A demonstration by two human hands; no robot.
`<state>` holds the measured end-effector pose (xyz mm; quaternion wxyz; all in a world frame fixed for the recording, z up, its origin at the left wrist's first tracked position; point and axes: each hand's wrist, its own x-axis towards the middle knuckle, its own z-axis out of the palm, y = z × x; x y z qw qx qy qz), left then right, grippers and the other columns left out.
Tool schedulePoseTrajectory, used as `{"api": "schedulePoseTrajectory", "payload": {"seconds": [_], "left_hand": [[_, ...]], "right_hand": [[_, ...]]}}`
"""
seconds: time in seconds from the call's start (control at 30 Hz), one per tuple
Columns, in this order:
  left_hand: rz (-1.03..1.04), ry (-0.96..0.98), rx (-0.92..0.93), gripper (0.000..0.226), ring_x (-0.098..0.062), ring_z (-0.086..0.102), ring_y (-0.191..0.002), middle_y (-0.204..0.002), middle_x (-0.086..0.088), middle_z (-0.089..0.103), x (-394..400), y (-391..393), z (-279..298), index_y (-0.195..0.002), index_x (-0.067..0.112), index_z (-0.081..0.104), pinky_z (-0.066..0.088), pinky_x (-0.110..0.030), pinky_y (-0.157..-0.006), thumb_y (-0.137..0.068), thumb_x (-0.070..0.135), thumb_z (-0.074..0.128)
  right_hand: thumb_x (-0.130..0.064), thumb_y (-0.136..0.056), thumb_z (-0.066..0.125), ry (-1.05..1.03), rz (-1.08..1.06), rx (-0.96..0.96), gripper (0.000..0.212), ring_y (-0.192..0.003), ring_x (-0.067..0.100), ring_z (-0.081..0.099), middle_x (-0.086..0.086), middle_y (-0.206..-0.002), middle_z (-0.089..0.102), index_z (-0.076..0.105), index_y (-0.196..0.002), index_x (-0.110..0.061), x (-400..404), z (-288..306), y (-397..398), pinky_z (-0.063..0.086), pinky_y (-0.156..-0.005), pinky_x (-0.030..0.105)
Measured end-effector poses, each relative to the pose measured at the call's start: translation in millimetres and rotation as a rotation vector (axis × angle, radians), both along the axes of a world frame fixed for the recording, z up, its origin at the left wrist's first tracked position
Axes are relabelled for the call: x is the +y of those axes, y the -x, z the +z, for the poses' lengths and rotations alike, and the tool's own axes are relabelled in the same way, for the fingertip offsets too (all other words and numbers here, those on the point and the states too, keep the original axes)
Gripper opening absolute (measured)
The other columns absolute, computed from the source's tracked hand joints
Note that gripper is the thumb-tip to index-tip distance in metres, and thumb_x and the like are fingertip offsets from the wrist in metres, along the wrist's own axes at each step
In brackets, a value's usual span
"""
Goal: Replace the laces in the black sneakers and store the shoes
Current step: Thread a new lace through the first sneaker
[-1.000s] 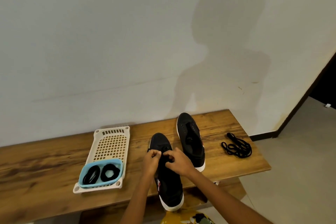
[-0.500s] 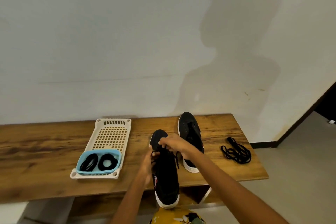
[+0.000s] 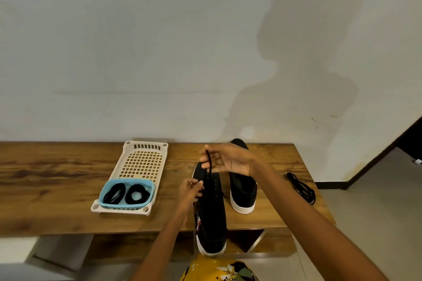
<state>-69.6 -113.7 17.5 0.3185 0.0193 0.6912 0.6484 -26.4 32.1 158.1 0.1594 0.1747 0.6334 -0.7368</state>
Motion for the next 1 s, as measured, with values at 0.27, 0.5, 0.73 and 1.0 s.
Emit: {"api": "schedulePoseTrajectory", "payload": {"seconds": [0.27, 0.5, 0.73, 1.0], "left_hand": [[-0.258, 0.167, 0.738, 0.019, -0.002, 0.052, -0.076, -0.089, 0.014, 0.052, -1.1, -19.5, 13.0, -0.106, 0.023, 0.067, 0.041, -0.012, -0.069, -0.088, 0.022, 0.064], [-0.043, -0.002, 0.446, 0.025, -0.008, 0.054, -0.062, -0.065, 0.000, 0.058, 8.5, -13.2, 42.6, -0.075, 0.015, 0.062, 0.042, -0.011, -0.059, -0.096, 0.016, 0.049], [0.073, 0.134, 0.431, 0.017, -0.014, 0.059, -0.074, -0.086, -0.005, 0.067, 14.0, 11.5, 51.9, -0.103, 0.006, 0.062, 0.044, -0.018, -0.061, -0.096, 0.013, 0.048], [0.061, 0.385, 0.358, 0.049, -0.019, 0.057, -0.099, -0.116, -0.008, 0.053, 15.5, -12.6, -14.7, -0.120, 0.014, 0.040, 0.053, -0.037, -0.083, -0.081, 0.016, 0.068]], "right_hand": [[-0.010, -0.100, 0.039, 0.274, -0.220, -0.047, 0.016, -0.041, 0.005, 0.052, 0.003, -0.067, 0.070, 0.052, -0.102, 0.000, -6.9, 14.4, 6.7, 0.042, -0.037, 0.012], [-0.024, -0.100, 0.043, 0.247, -0.303, 0.166, 0.026, -0.084, 0.017, 0.066, 0.003, -0.091, 0.069, 0.063, -0.110, -0.010, -1.1, 20.0, 3.6, 0.051, -0.084, 0.031], [0.001, -0.094, 0.041, -0.107, -0.475, 0.012, 0.021, -0.090, 0.020, 0.061, 0.008, -0.097, 0.062, 0.059, -0.100, -0.008, 0.0, -54.4, -10.6, 0.050, -0.094, 0.038], [-0.026, -0.091, 0.058, -0.902, -0.162, -0.188, 0.020, -0.082, 0.019, 0.057, 0.012, -0.107, 0.059, 0.061, -0.097, -0.008, -23.4, -147.0, -16.0, 0.041, -0.067, 0.028]]}}
